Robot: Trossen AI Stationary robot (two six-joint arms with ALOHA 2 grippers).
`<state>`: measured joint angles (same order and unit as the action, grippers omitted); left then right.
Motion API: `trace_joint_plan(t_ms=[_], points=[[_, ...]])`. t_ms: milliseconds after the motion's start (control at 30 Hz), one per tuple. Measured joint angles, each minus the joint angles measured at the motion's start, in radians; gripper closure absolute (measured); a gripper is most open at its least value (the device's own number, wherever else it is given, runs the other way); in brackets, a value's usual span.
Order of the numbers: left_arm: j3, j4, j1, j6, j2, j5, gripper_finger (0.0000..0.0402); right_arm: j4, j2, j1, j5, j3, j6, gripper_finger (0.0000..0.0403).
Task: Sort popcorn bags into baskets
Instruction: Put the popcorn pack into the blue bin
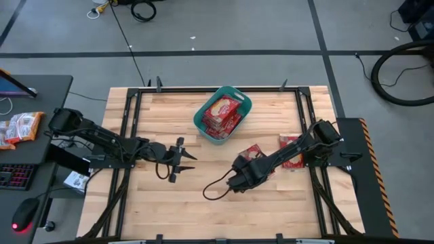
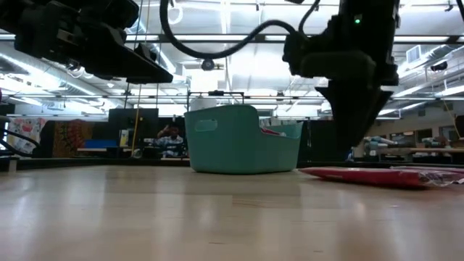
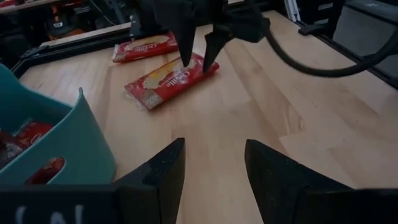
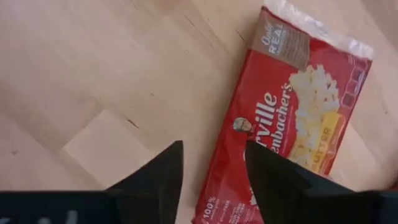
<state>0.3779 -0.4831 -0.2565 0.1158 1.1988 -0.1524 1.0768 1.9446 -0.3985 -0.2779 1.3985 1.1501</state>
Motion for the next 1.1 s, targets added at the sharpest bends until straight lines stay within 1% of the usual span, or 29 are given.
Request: trace_joint_plan(t_ms=[67, 167, 367, 600, 767, 867, 933, 1100], points=[[0.0, 0.0, 0.0, 0.0, 0.0, 0.0, 0.023, -0.013, 0.0, 0.0, -0.002, -0.015, 0.023, 0.0219], [0.0, -0.006, 0.0, 0.0, 0.0, 0.0, 0.023, -0.014, 0.0, 0.0, -0.016, -0.027, 0.036, 0.0214], [0.0, -0.018, 0.0, -0.001, 0.0, 0.0, 0.023, -0.015, 0.021, 0.007, -0.017, -0.057, 0.036, 0.0212], [0.0, -0.011, 0.0, -0.001, 0.0, 0.0, 0.023, -0.005, 0.095, 0.017, -0.041, -0.054, 0.016, 0.0212], [0.0, -0.012, 0.0, -0.002, -0.001, 0.0, 0.023, 0.001, 0.118, 0.014, -0.042, -0.05, 0.007, 0.0215], [0.0, -0.011, 0.0, -0.002, -0.001, 0.0, 0.023, 0.004, 0.125, 0.015, -0.034, -0.049, 0.007, 0.0233], [0.0, -0.013, 0.0, -0.002, -0.001, 0.0, 0.023, -0.003, 0.125, 0.015, -0.031, -0.05, 0.006, 0.0257], [0.0, -0.011, 0.0, -0.003, -0.001, 0.0, 0.023, -0.003, 0.127, 0.016, -0.003, -0.051, -0.02, 0.0347]])
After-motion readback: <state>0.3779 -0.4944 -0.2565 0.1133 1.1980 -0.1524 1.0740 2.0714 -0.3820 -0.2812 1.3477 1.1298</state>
